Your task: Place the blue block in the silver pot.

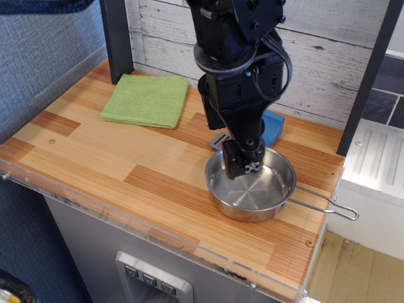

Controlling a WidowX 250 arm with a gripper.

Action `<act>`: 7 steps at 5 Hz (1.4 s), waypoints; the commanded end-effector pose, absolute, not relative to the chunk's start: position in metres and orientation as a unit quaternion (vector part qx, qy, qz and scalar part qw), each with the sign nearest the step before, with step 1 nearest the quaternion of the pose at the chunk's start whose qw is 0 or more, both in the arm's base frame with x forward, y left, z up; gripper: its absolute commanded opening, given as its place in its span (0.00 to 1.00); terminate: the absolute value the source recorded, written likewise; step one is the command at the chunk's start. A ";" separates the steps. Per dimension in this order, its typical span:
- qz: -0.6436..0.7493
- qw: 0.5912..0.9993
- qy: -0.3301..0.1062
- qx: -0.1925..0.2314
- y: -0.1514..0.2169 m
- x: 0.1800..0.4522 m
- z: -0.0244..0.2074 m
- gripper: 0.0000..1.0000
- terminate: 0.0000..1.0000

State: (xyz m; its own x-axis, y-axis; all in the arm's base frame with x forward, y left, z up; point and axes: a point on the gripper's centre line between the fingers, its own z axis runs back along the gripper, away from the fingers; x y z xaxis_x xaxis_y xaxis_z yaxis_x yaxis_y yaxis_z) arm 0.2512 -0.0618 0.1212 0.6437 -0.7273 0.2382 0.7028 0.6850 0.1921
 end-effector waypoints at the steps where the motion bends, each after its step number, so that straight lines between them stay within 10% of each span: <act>1: -0.395 0.906 -0.149 0.041 -0.062 0.251 0.121 1.00 0.00; 7: -0.023 0.975 -0.220 0.016 -0.068 0.326 0.116 1.00 0.00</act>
State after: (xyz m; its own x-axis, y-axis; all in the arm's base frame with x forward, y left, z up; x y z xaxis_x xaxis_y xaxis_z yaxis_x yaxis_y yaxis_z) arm 0.3214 -0.0708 0.1004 0.9225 -0.0561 0.3818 0.0392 0.9979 0.0519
